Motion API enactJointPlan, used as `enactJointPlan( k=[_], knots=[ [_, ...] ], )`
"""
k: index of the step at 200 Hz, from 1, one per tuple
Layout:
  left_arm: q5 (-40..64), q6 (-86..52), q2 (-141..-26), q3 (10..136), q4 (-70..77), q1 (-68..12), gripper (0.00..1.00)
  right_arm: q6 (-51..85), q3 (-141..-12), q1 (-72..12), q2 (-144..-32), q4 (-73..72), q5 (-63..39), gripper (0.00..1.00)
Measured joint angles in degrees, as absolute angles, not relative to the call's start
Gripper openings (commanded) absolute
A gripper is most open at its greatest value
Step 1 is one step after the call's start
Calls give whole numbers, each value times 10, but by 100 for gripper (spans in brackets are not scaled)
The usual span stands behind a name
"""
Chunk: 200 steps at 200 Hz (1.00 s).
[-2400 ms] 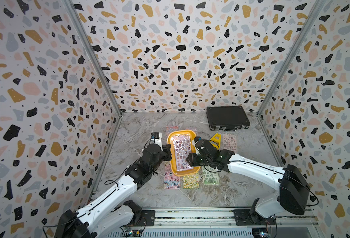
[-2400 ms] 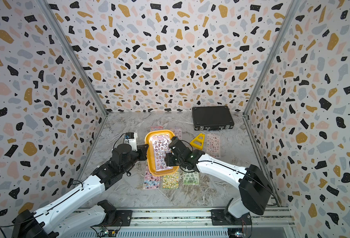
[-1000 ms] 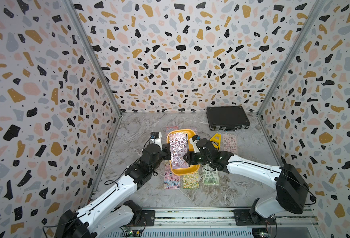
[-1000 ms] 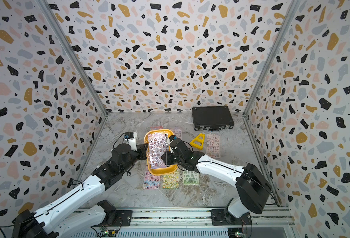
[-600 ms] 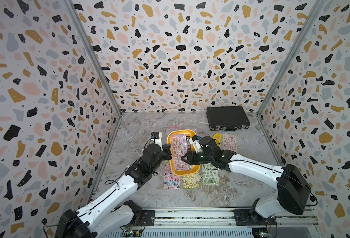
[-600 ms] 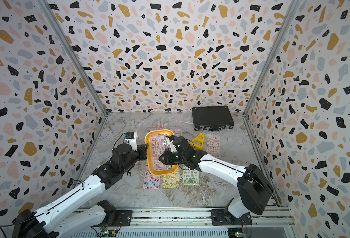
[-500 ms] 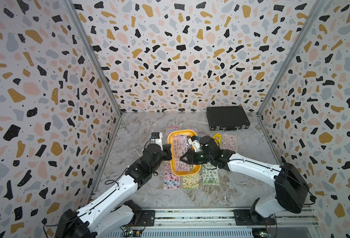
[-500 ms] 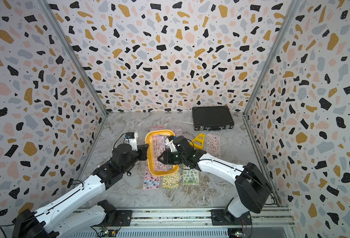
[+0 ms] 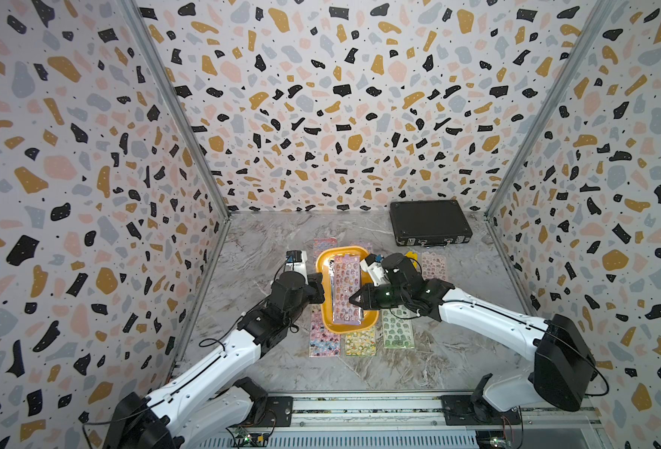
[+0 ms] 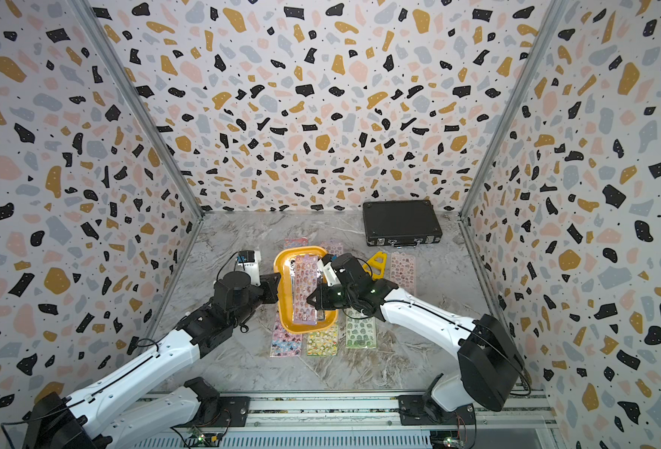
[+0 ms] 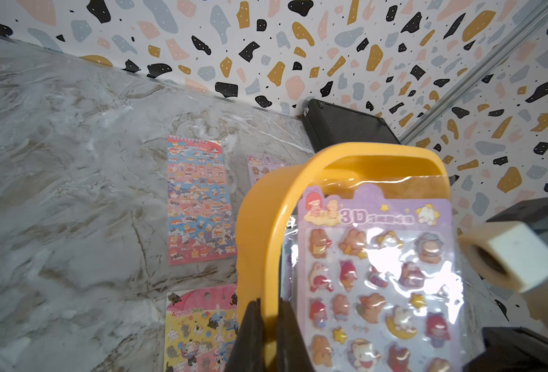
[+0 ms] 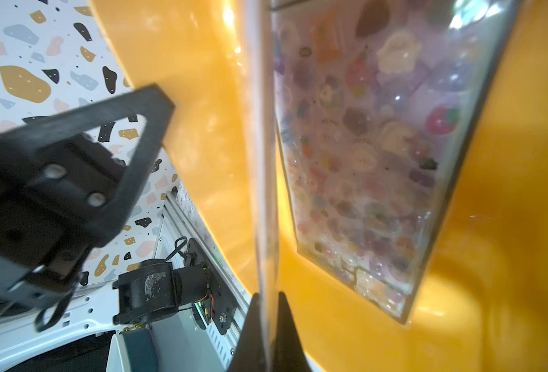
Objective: Take the stickers out of the storage box
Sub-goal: Pick up the sticker from the storage box, then place the sticker at the center of the board.
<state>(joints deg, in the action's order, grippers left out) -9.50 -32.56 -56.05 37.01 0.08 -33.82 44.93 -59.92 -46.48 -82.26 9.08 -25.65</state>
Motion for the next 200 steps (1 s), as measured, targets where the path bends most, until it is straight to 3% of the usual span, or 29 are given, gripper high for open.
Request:
enactJointPlan(
  k=[67,113,171,200],
  knots=[
    [-117,-326,-564,371,-6,-338,0,443,-660,-394,-823,143,-416,0],
    [-145,-335,-560,371,-17,-338,0,454,-663,-261,-807,181,-530,0],
    [-182,-341,-557,371,-27,-338,0,358,-769,10,-784,382,-500,0],
    [-194,-342,-540,371,-30,-338,0,322,-771,69,-812,454,-480,0]
  ],
)
